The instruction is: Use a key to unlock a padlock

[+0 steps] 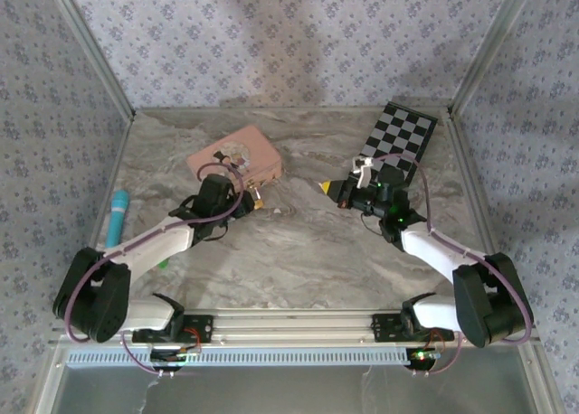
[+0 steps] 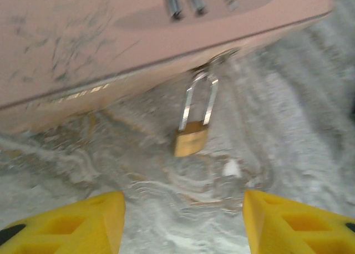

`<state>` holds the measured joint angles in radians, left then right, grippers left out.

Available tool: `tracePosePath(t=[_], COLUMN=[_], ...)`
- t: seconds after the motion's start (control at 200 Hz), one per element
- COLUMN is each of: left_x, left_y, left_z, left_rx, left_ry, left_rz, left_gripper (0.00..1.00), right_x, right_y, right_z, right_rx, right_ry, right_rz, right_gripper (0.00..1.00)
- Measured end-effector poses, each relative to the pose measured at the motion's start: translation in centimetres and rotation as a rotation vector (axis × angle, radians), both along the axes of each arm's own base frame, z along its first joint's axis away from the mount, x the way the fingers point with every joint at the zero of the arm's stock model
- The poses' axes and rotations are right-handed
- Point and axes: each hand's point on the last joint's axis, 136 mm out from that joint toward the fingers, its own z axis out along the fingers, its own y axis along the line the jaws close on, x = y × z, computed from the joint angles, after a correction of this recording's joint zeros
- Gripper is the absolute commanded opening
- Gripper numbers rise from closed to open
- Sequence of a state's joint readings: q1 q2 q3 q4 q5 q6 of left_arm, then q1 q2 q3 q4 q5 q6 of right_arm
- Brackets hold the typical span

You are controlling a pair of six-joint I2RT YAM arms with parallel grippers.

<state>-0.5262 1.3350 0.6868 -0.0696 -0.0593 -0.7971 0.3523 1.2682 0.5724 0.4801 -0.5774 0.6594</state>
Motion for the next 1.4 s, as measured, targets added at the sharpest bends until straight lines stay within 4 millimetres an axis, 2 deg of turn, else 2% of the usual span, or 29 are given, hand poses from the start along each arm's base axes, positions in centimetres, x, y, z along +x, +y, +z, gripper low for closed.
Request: tracePosePath(t=[0.2, 0.41, 0.53, 0.755, 0.835, 0.944, 1.149, 1.269, 1.399], left_x=[0.2, 3.5, 5.0, 6.2, 6.4, 7.1, 7.3, 7.0, 6.4], left_y=[-1.1, -2.2, -2.8, -3.2, -3.2, -3.7, -4.8, -5.3, -5.8], left_z=[-4.0, -4.8, -5.4, -6.2, -6.3, -6.2, -5.8, -5.8, -4.8], left_rx=[0.110, 0.132, 0.140, 0.138, 0.134, 0.102, 0.032, -0.018, -0.116], left_ry=[0.049, -0.010, -0.029, -0.045, -0.047, -0.068, -0.065, -0.041, -0.024], left_rz=[-0.007, 0.035, 0.052, 0.070, 0.081, 0.088, 0.064, 0.061, 0.069], left_gripper=[0.58, 0.58, 0.55, 0.41, 0.32, 0.14, 0.00, 0.00, 0.00], right_x=[-0.3, -0.5, -0.7, -0.9, -0.9, -0.9, -0.8, -0.8, -1.3], right_y=[0.4, 0.4, 0.3, -0.1, -0.1, -0.1, -0.2, 0.1, 1.2], right_z=[-0.7, -0.2, 0.3, 0.6, 0.6, 0.5, 0.3, -0.6, -3.4], right_rx=[-0.041, -0.049, -0.050, -0.068, -0.071, -0.073, -0.075, -0.069, -0.062], right_ry=[0.003, -0.017, -0.033, -0.046, -0.044, -0.044, -0.037, -0.015, 0.067], right_rz=[0.004, 0.002, -0.002, -0.012, -0.014, -0.013, -0.017, -0.024, -0.010], right_gripper=[0.00, 0.00, 0.00, 0.00, 0.00, 0.00, 0.00, 0.00, 0.00])
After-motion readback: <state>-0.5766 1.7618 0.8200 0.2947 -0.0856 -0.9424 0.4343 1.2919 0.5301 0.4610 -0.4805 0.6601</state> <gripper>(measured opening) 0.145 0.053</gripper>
